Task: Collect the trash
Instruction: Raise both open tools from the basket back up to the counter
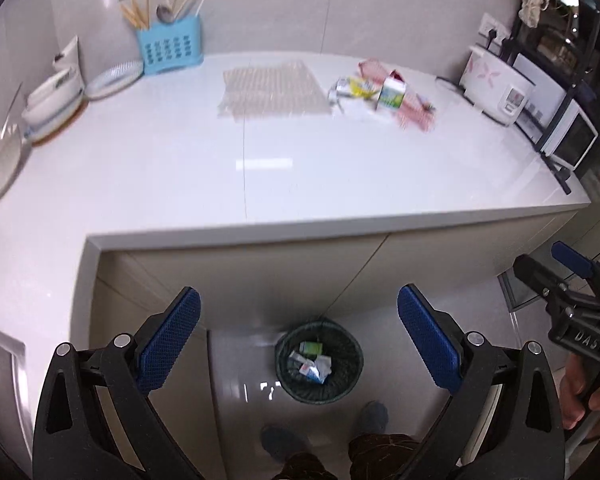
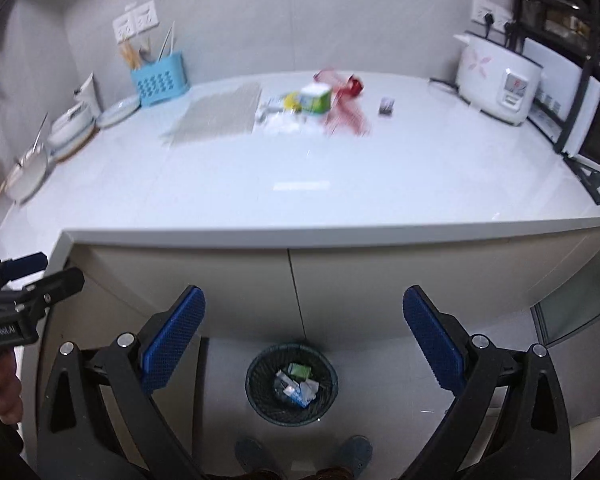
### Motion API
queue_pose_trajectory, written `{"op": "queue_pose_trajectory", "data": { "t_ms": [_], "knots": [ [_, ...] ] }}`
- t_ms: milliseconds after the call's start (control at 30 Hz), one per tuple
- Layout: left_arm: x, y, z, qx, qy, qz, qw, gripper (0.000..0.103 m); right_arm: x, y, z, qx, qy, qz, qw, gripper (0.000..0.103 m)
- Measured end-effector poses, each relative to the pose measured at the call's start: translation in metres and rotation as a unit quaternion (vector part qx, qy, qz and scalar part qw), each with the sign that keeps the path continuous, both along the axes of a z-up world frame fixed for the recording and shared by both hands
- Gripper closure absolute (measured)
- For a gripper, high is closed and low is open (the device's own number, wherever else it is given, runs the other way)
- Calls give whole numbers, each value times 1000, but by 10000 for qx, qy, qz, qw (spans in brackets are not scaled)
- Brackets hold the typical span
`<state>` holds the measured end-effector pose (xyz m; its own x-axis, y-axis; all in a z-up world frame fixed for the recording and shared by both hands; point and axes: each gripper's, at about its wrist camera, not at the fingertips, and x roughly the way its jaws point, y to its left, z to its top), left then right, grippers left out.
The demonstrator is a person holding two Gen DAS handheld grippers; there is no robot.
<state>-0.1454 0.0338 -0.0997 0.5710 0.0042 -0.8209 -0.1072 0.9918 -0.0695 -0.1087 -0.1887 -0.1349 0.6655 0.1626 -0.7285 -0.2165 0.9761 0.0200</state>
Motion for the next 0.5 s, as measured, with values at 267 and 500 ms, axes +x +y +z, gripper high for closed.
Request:
{"op": "queue_pose_trajectory", "data": {
  "t_ms": [267, 500],
  "knots": [
    [27, -14, 50, -30, -223, -183, 9996, 6, 16, -26, 54, -58, -145, -446, 9989, 8],
    [71, -30, 64, 28, -270, -265, 9993, 6, 68, -51, 75, 157, -21, -584, 9982, 8]
  ]
}}
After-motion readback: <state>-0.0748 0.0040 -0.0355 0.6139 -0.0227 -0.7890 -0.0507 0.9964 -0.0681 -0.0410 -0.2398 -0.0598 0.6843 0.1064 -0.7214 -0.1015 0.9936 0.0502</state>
